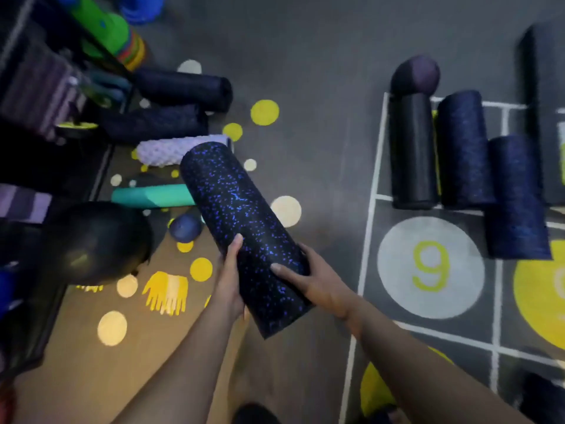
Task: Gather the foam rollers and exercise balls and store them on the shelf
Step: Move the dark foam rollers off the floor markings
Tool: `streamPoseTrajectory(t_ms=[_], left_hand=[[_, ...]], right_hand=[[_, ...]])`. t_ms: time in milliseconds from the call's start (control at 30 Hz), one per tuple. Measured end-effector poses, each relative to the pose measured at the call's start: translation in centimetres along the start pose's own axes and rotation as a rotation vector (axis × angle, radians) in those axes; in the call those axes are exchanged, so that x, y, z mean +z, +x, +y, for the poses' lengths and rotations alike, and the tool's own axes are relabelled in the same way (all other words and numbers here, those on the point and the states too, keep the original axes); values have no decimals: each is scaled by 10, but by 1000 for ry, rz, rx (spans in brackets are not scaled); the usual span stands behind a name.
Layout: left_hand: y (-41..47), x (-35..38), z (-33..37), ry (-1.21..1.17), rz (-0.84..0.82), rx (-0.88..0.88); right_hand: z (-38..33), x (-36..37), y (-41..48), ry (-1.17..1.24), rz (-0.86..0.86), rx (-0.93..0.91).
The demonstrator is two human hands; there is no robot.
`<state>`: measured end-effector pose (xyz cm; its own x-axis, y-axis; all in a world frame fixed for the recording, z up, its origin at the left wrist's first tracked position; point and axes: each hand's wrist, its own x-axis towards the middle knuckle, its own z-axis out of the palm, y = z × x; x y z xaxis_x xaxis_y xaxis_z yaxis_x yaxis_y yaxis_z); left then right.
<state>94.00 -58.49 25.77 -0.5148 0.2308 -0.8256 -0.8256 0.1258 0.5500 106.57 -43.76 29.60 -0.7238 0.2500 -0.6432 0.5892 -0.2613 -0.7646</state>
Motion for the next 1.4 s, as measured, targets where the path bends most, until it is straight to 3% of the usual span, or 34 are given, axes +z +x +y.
streamPoseTrajectory(t_ms=[100, 300, 467, 567, 600, 700, 800, 900, 1067, 1267, 1400], left_hand=[[64, -78, 63, -124, 144, 96], [165, -185, 197, -259, 295, 22], [222, -202, 275, -444, 459, 93], [226, -192, 275, -134, 676, 49], [222, -181, 268, -12, 660, 25], [202, -128, 237, 104, 413, -33], [183, -58, 211, 108, 206, -105], [174, 25, 190, 221, 81, -160], [163, 195, 151, 475, -135, -196], [191, 404, 43, 534, -267, -231], [207, 511, -26, 527, -289, -267]], right_hand=[[-47, 75, 87, -157, -77, 39], [-156, 199, 236, -446, -128, 33], [-223, 237, 331, -674, 77, -145], [-237, 224, 342, -656, 187, -240], [-234, 214, 336, -659, 185, -236], [-200, 162, 304, -621, 202, -79], [-150, 83, 261, -518, 351, 134], [-107, -15, 219, -415, 495, 300], [-49, -191, 175, -196, 722, 416], [27, -389, 160, -190, 636, 432], [70, -469, 159, -206, 540, 475]])
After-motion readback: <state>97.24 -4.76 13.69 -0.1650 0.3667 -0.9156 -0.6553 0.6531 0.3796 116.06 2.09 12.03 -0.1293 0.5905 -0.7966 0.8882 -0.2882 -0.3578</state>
